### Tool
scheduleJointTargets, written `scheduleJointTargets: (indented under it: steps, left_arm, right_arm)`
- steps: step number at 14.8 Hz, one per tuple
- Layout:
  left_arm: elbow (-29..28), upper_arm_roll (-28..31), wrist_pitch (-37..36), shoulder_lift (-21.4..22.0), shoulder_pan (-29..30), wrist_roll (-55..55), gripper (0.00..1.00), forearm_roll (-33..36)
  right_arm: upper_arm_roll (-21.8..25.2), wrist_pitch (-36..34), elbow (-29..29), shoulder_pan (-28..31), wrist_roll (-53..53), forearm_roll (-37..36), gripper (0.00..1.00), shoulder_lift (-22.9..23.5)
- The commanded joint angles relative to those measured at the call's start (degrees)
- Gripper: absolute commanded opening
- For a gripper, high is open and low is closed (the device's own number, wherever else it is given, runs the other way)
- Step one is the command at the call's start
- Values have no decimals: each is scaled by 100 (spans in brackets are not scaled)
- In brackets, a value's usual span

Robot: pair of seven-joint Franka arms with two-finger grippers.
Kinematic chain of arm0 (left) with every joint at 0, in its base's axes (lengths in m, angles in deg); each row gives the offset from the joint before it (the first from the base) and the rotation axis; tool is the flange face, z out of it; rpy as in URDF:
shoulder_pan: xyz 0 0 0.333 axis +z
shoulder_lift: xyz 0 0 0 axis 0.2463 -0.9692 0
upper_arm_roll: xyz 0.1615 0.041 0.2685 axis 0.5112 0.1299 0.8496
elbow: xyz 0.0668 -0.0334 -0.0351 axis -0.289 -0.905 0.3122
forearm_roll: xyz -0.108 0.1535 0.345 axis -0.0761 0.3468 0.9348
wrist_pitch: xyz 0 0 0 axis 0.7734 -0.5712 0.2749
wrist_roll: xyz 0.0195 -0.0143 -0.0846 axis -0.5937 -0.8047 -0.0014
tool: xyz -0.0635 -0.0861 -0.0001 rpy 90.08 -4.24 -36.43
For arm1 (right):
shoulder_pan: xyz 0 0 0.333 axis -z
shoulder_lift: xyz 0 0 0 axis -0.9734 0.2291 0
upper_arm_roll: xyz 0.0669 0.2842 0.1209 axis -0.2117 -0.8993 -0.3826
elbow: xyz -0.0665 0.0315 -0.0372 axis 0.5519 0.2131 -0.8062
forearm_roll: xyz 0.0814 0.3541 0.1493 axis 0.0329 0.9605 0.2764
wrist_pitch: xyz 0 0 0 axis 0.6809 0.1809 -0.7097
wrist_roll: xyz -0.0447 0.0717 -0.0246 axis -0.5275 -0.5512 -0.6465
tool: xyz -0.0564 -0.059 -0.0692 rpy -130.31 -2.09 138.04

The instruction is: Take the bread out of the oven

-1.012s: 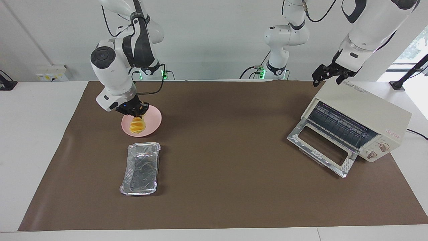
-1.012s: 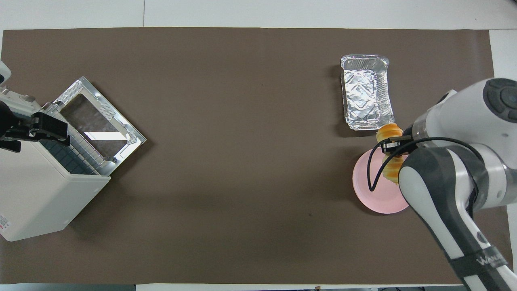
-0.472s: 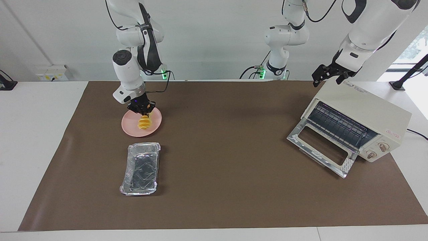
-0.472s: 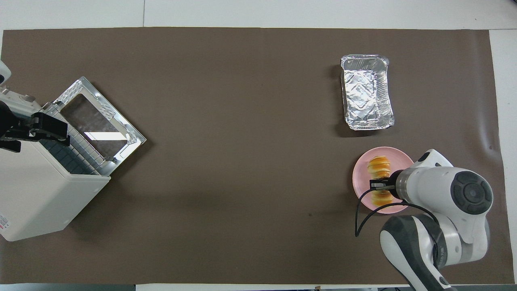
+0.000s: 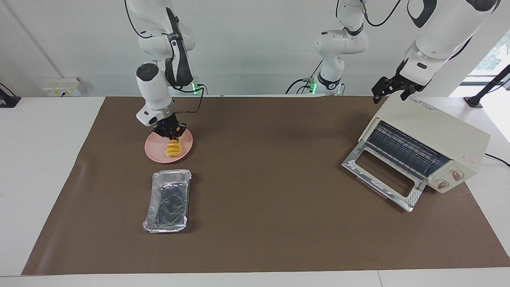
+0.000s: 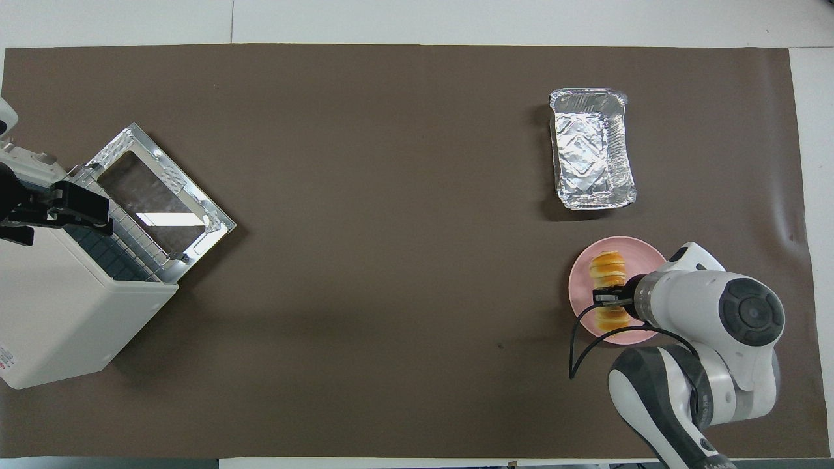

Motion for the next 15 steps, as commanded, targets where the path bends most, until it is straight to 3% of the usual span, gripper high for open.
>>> scheduleJointTargets:
  steps: [1, 3, 6, 15]
  left_arm:
    - [-218, 10, 106, 180, 44, 22, 100, -117]
    - [-218, 10, 106, 180, 44, 22, 100, -117]
    - [-218, 10, 106, 180, 44, 22, 100, -117]
    - [-218, 10, 106, 180, 35, 22, 100, -117]
  right_arm:
    - [-26, 36, 64, 56, -2, 88, 100, 48]
    - [-26, -112, 213, 57, -20, 88, 100, 39]
    - [-17, -1033, 835, 65, -55, 88, 100, 48]
    - [9, -3538, 3278, 232, -494, 123, 100, 57]
